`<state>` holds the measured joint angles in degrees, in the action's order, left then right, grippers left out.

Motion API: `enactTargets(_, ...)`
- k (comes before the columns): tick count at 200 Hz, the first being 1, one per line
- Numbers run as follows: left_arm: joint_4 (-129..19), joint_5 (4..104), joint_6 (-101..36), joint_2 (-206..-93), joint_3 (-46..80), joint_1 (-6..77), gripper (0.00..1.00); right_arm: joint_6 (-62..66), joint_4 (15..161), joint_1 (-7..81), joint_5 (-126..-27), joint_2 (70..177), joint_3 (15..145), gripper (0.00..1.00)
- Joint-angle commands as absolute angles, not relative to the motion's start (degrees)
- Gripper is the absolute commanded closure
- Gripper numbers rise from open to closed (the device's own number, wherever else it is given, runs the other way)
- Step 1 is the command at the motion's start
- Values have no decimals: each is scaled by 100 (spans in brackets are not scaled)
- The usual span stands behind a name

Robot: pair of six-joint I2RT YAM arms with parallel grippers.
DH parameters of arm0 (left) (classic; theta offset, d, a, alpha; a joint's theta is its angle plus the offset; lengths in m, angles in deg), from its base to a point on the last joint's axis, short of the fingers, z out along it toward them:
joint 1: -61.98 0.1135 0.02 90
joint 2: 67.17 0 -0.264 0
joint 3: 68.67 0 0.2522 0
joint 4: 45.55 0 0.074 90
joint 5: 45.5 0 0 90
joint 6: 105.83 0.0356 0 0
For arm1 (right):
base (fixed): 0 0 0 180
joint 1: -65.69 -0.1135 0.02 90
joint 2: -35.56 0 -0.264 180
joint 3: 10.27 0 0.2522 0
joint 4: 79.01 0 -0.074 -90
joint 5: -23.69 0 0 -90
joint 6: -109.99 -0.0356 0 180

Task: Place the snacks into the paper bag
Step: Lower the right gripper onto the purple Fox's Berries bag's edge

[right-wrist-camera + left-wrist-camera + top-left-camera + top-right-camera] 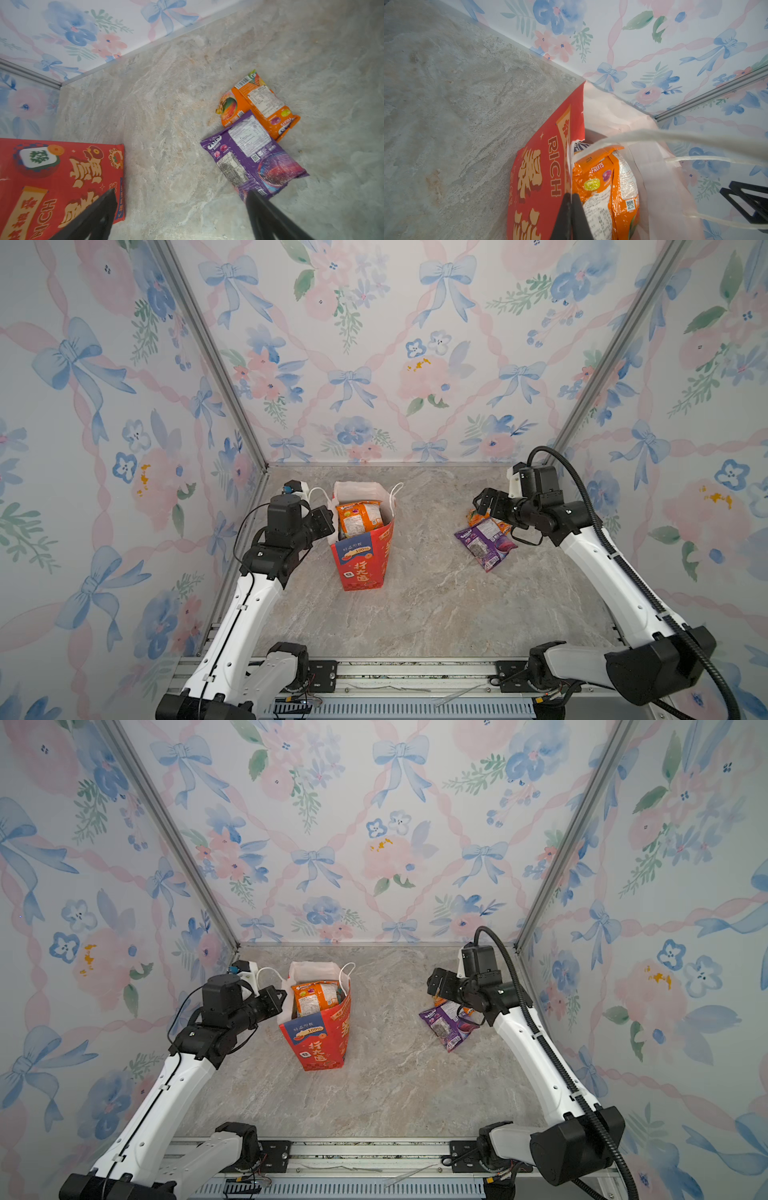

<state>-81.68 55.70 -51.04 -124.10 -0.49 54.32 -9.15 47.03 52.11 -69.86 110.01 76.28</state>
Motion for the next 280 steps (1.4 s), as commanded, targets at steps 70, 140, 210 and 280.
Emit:
enactTargets(70,-8137,5531,-5139,-12294,-250,5663,100,-842,4575,6305,-6972,11706,6861,4)
enactTargets(140,-8131,5632,-5117,-12336,-380,5932,100,-676,4921,6451,-7275,12674,7032,4)
enactTargets(210,-8137,5674,-5108,-12388,-384,6030,100,-371,4952,6484,-7604,13370,7410,3)
enactTargets(280,-8137,5698,-5128,-12321,-437,6048,100,-99,4674,5731,-7371,13830,7818,4)
